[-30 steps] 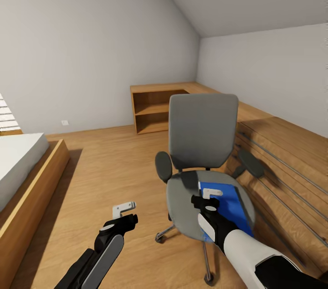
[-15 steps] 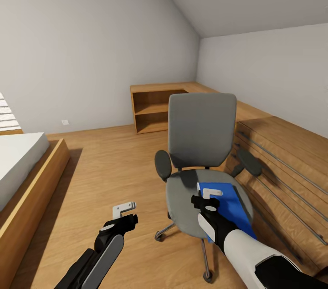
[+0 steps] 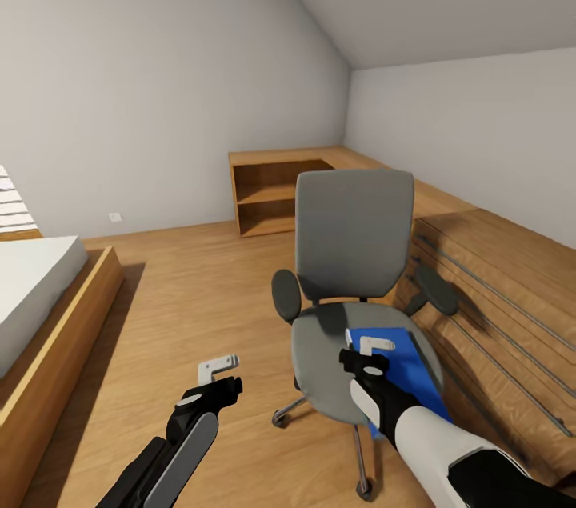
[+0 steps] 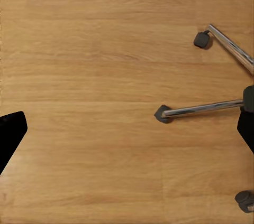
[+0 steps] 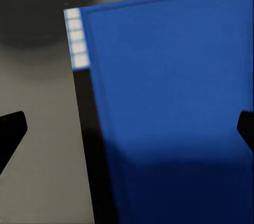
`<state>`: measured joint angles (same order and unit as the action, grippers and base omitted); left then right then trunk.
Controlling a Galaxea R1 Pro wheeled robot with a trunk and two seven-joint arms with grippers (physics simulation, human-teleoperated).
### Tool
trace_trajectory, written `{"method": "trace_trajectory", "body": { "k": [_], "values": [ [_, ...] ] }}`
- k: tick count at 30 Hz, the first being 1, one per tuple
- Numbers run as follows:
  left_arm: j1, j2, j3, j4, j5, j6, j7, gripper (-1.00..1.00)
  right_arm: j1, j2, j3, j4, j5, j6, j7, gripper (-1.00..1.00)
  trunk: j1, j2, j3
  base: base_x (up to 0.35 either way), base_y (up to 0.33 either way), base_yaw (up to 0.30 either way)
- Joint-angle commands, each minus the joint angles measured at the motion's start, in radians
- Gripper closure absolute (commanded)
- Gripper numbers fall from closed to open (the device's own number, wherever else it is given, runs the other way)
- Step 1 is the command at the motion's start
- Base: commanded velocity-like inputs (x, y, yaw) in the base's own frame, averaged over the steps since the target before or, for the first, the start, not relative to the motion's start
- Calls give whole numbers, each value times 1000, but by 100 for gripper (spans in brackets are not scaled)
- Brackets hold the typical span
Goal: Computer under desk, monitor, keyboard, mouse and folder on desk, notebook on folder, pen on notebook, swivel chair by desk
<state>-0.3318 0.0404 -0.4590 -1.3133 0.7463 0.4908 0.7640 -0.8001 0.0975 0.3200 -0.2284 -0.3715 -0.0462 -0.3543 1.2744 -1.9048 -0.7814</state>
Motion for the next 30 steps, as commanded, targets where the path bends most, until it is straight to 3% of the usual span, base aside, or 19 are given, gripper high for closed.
{"method": "trace_trajectory", "body": {
  "k": [1,21,26,30],
  "values": [
    [-1,1,-2,-1,7,2,9,-100,-1,-1,7,-1,-11,-9,-4,-100,-4,7,2,0,0,0],
    [-1,-1,-3,13,6,2,9,-100,-1,-2,7,-27,-12,-16,-6,-100,-81,147,65,0,0,0],
    [-1,-1,-3,14,5,2,8,-100,11,-24,6,-104,-17,-10,-9,-100,-100,182,81,0,0,0],
    [-1,-1,-2,14,5,2,8,-100,71,-53,5,-244,-21,22,-13,-100,-115,210,93,0,0,0]
  ]
}}
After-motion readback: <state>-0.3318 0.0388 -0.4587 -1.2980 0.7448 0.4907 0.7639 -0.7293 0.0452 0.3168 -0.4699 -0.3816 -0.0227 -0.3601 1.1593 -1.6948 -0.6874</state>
